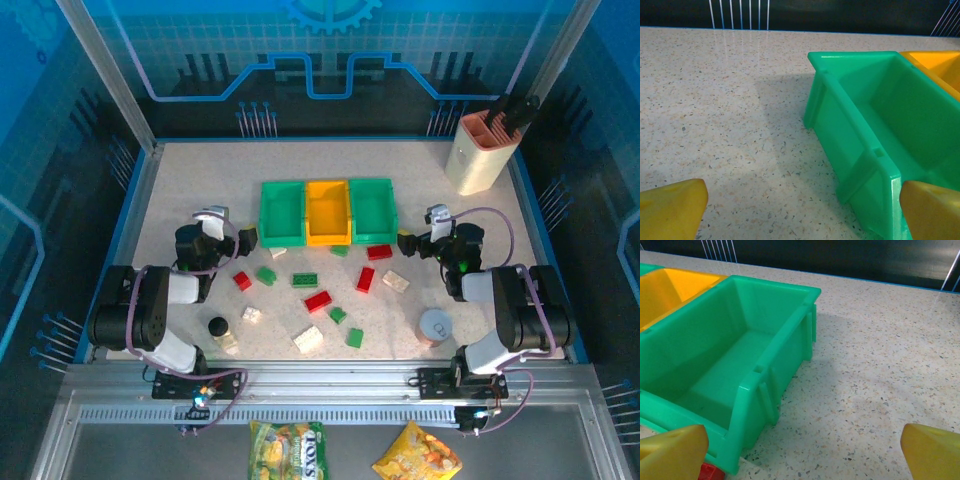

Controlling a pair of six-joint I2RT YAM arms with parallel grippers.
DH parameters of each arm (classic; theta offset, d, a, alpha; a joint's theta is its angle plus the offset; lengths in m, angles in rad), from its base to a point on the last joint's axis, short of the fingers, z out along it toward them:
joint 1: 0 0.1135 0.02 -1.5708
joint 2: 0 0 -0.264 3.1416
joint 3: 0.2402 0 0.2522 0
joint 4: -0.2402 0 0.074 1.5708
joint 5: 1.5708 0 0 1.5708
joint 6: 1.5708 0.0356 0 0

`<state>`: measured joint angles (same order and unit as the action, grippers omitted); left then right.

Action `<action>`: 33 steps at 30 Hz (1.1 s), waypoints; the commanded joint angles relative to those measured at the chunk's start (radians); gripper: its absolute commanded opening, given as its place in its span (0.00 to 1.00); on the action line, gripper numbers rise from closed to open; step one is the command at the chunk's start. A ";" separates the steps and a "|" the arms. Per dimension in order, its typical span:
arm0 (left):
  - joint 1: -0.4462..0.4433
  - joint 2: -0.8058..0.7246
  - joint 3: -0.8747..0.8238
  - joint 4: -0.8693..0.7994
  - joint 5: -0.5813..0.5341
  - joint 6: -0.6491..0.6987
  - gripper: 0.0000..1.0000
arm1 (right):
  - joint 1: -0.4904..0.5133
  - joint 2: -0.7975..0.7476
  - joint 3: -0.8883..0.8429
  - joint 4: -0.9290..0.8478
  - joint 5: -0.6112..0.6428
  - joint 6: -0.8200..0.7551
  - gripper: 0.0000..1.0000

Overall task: Sort the legos into containers by color
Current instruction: Pick up the lego from the center of the table.

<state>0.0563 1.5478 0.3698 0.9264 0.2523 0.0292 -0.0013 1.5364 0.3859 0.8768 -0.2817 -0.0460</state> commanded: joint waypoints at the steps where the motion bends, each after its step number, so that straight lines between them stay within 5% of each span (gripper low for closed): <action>1: 0.007 0.005 -0.012 0.045 0.023 0.011 0.99 | -0.008 -0.004 -0.004 0.034 -0.020 -0.011 1.00; 13: 0.005 -0.004 -0.012 0.039 -0.030 -0.005 0.99 | -0.001 -0.006 -0.008 0.040 -0.011 -0.016 1.00; 23: -0.025 -0.169 -0.012 -0.121 -0.103 -0.004 0.99 | 0.026 -0.063 -0.042 0.052 0.065 -0.026 1.00; 33: -0.071 -0.311 0.082 -0.460 -0.245 -0.071 0.99 | 0.044 -0.237 0.032 -0.273 0.091 -0.001 1.00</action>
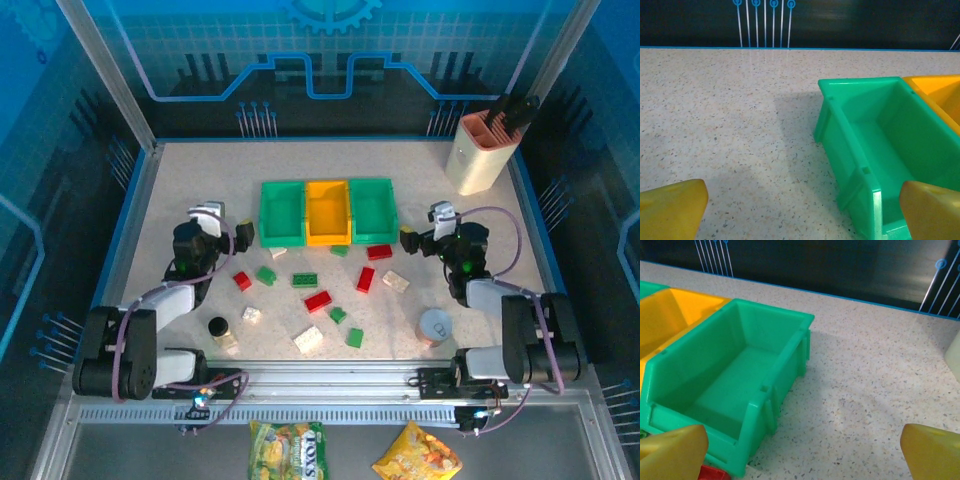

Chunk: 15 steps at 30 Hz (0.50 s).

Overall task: Sort the legos into containers by color
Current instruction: Pick up the lego from the center of the table.

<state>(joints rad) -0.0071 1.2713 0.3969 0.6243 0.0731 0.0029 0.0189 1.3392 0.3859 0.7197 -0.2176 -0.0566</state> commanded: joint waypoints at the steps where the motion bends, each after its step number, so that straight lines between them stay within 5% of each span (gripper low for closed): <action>1: -0.010 -0.041 0.079 -0.214 -0.076 -0.062 0.99 | 0.031 -0.056 0.044 -0.164 0.042 0.011 1.00; 15: -0.011 -0.122 0.304 -0.770 -0.085 -0.242 0.99 | 0.203 -0.140 0.317 -0.899 0.236 0.127 0.95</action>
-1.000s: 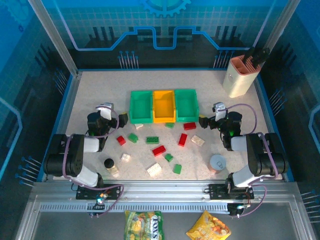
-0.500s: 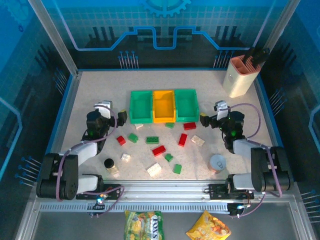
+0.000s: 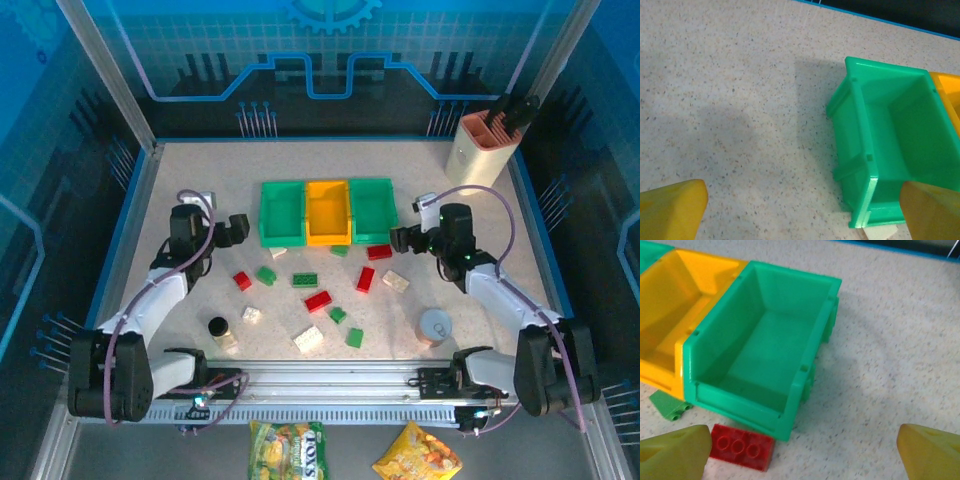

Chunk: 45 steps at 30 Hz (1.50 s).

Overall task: Sort the legos into containers by color
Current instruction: Pick up the lego from the center of the table.

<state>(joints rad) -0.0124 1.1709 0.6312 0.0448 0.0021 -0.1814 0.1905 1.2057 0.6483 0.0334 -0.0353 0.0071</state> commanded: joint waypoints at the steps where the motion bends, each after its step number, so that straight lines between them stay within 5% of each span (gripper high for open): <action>1: -0.005 -0.021 0.099 -0.247 -0.025 -0.068 0.99 | 0.045 -0.003 0.071 -0.250 0.066 0.087 0.95; 10: -0.004 -0.012 0.291 -0.533 0.028 -0.034 0.99 | 0.161 0.089 0.206 -0.480 0.142 0.286 0.90; 19: -0.004 0.048 0.447 -0.728 0.106 0.093 0.99 | 0.272 0.247 0.271 -0.485 0.180 0.374 0.91; 33: -0.003 0.067 0.348 -0.628 0.118 0.179 0.99 | 0.311 0.427 0.318 -0.421 0.278 0.473 0.94; 45: -0.004 0.049 0.337 -0.614 0.096 0.182 0.99 | 0.314 0.509 0.329 -0.359 0.245 0.456 0.86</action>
<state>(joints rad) -0.0124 1.2316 0.9844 -0.5930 0.0944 -0.0193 0.4919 1.6989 0.9493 -0.3489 0.2123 0.4591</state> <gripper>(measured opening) 0.992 0.868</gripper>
